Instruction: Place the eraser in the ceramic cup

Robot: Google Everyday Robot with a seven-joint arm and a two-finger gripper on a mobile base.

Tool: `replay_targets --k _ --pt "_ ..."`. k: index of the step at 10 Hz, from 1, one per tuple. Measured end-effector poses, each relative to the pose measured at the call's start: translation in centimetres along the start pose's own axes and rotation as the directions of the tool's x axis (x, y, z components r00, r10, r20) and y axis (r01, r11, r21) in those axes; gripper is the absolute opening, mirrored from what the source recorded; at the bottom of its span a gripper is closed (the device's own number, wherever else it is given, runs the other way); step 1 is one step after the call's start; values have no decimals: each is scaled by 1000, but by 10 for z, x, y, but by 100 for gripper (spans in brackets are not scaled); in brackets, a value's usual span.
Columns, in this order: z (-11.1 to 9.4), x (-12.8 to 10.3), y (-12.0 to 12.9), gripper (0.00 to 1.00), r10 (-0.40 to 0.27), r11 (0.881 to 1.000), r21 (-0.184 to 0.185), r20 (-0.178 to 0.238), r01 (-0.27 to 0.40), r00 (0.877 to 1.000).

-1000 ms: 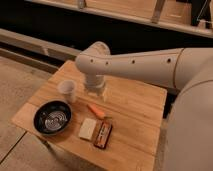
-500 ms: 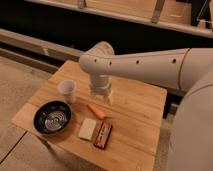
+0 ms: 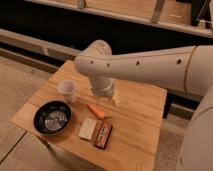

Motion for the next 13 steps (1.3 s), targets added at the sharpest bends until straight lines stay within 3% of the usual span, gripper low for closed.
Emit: replay_targets --k 2,4,13 --pt "4 21 10 65 -59 998 15 10 59 998" --pt "17 32 -7 65 -62 997 56 -2 62 998" --pt "21 34 -8 65 -55 997 47 -9 55 998"
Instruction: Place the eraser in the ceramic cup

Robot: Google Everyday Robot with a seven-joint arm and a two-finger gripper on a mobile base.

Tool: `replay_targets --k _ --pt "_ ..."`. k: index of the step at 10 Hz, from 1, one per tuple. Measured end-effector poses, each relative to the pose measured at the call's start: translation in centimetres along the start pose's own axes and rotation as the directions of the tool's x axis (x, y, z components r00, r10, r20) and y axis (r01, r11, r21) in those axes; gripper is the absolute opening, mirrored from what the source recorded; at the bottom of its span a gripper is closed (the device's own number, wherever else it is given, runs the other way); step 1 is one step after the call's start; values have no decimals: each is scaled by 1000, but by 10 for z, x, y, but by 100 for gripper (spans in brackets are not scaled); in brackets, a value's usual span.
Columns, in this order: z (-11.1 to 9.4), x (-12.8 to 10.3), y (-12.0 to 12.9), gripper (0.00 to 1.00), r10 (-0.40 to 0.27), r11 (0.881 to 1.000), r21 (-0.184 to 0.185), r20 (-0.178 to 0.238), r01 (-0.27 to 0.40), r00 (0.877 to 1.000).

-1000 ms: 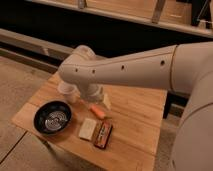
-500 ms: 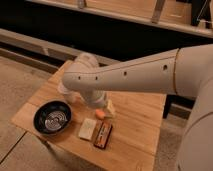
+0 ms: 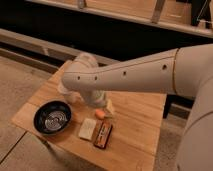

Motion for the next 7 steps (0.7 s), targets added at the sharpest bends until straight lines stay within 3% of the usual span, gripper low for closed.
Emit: replay_targets --k 3,7 --pt "19 -5 11 65 -6 998 -69 -30 4 1000" --pt "19 -4 12 65 1 997 -80 -36 -4 999"
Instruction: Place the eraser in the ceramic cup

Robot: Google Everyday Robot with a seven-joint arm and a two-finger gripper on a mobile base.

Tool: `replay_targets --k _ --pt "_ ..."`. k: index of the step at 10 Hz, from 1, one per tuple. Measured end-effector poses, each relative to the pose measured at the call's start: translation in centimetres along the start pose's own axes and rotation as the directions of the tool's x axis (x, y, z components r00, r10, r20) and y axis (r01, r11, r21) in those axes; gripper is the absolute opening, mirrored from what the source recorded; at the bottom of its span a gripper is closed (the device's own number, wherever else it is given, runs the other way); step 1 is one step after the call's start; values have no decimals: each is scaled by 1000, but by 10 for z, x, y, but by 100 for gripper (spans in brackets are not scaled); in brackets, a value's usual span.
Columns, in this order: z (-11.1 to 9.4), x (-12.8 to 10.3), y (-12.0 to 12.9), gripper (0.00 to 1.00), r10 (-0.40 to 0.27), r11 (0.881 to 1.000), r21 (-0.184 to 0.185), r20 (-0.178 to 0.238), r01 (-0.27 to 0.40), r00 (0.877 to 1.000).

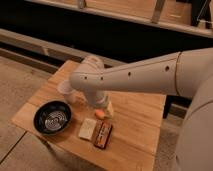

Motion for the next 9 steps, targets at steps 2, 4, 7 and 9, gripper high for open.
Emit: replay_targets --k 2,4,7,9 --pt "9 1 -16 65 95 993 -70 -73 -100 993" --pt "20 -1 -40 65 182 968 -143 -148 -204 972" --pt "43 2 -70 65 211 957 -154 -202 -244 956" --pt "57 16 -75 65 182 971 -116 -200 -208 963"
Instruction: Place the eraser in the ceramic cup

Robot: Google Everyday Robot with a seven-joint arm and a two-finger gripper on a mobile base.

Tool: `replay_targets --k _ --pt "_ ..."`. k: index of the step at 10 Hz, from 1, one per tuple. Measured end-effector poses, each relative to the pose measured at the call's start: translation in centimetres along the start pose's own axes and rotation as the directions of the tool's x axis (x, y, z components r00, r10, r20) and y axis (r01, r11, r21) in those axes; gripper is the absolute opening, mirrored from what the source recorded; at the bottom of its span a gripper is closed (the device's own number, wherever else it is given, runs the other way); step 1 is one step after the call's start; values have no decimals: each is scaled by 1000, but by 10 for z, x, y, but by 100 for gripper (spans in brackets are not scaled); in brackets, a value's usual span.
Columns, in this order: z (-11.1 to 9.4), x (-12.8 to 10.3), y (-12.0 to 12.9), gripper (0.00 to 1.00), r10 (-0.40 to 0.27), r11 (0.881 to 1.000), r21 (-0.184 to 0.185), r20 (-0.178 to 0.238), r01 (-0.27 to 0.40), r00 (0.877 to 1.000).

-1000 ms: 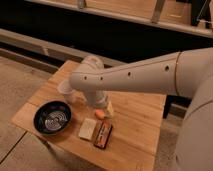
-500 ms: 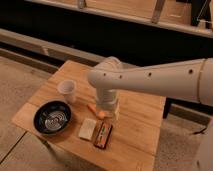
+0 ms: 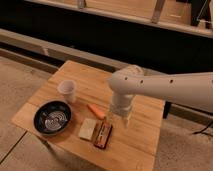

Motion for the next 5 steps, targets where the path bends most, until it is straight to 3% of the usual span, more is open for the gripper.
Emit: replay_targets --k 2,5 --pt "10 16 4 65 -32 999 21 5 32 999" --pt "17 36 21 65 -59 998 -7 -4 59 998"
